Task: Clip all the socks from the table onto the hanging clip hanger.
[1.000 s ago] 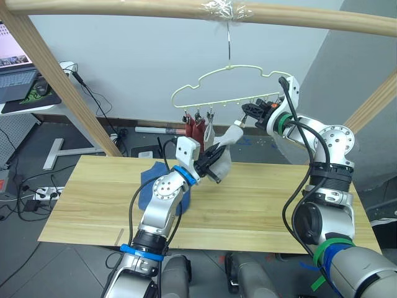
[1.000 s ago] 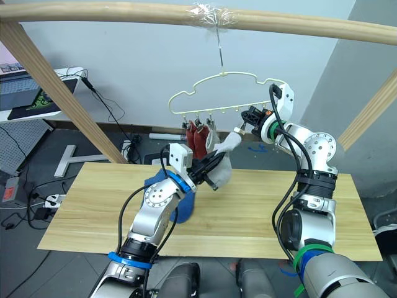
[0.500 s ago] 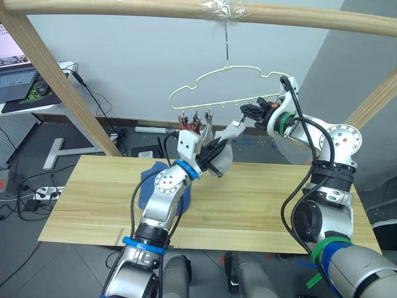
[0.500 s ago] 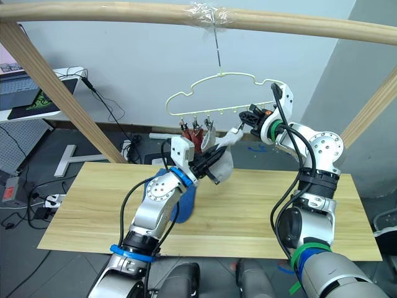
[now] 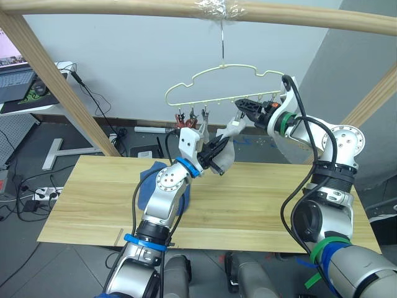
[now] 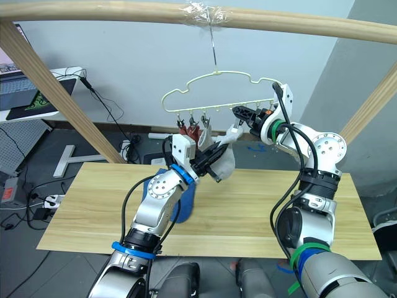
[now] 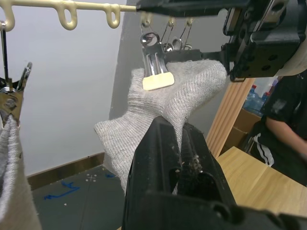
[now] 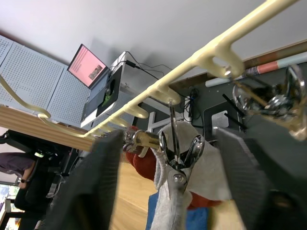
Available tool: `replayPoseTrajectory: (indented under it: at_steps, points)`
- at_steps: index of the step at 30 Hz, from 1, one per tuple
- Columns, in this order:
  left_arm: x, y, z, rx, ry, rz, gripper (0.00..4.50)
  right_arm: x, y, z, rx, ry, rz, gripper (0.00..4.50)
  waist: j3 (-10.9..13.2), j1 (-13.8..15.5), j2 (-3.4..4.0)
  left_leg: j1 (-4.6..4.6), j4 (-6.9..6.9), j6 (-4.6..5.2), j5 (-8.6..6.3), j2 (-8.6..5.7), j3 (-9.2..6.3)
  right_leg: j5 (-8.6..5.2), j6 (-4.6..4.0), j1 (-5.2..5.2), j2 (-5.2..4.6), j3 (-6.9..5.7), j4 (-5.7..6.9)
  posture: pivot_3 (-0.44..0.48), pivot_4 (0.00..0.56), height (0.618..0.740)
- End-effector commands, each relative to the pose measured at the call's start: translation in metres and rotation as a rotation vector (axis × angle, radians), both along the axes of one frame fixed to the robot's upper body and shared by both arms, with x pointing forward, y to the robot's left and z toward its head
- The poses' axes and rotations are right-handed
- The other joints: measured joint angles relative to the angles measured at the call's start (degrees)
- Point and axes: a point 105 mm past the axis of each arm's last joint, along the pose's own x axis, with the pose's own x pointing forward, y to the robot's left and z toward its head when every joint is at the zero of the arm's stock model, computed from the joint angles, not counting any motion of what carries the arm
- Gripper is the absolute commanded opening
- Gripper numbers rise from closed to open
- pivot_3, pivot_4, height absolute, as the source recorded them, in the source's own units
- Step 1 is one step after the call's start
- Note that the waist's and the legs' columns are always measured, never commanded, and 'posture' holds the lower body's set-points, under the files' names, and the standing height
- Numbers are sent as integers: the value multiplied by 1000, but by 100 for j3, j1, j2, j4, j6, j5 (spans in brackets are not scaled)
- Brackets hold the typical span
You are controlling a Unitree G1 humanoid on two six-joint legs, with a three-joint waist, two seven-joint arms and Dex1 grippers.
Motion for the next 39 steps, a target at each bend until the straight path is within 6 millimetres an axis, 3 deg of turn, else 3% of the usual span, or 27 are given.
replayPoseTrajectory:
  at_steps: [1,6,13,17,20,23,28,33,35,38,39]
  points:
    - [-4,-4,11,-11,-47,-19,0,-8,-5,28,-65,-170,8,4376,1,1,1,0,0,0,0,0,0,0,0,0,0,0,0,-49,208,740]
    - [1,-3,4,-12,9,-11,0,-24,-12,41,-219,-340,18,4450,0,0,2,-31,2,0,0,-1,2,1,1,-32,0,-1,1,-56,206,740]
    - [2,1,0,-72,101,-32,2055,-35,-22,43,-476,-563,-85,4500,0,-30,2,-41,5,0,0,-2,6,1,2,-50,1,-1,7,-74,203,740]
    - [5,16,1,-40,105,-8,3373,-40,-21,20,-705,-712,-122,4500,0,-88,2,-40,6,0,0,-4,6,1,3,-49,7,-1,7,-78,208,740]
    - [6,28,3,-17,107,11,4287,-40,-23,16,-698,-740,-195,4500,0,-121,2,-37,6,-1,0,-3,7,1,3,-51,8,0,11,-78,208,740]
    - [2,36,5,10,93,1,4287,-39,-22,12,-658,-739,-256,4500,0,-138,2,-31,6,-1,1,-2,26,2,3,-55,10,2,19,-62,213,740]
    - [-6,47,15,11,83,4,4322,-37,-15,-1,-672,-735,-307,2922,0,-116,2,-29,7,-2,1,5,29,2,4,-53,6,6,18,-62,213,740]
    - [-11,56,24,20,69,22,4322,-35,-8,-8,-619,-705,-372,2777,0,-117,2,-29,7,-2,1,7,33,2,4,-55,3,13,19,-62,213,740]
    - [-12,57,25,19,70,21,4322,-34,-7,-10,-619,-695,-381,2335,0,-115,1,-27,8,-1,1,7,32,2,4,-53,3,12,21,-62,213,740]
    - [-14,57,26,20,71,20,4322,-32,-6,-12,-621,-690,-387,1277,0,-115,2,-27,10,-1,1,5,35,3,4,-52,2,12,19,-62,213,740]
    - [-14,57,27,19,68,21,4322,-29,-5,-12,-623,-688,-392,1277,0,-115,1,-27,10,-1,1,5,36,3,4,-52,2,13,20,-62,213,740]
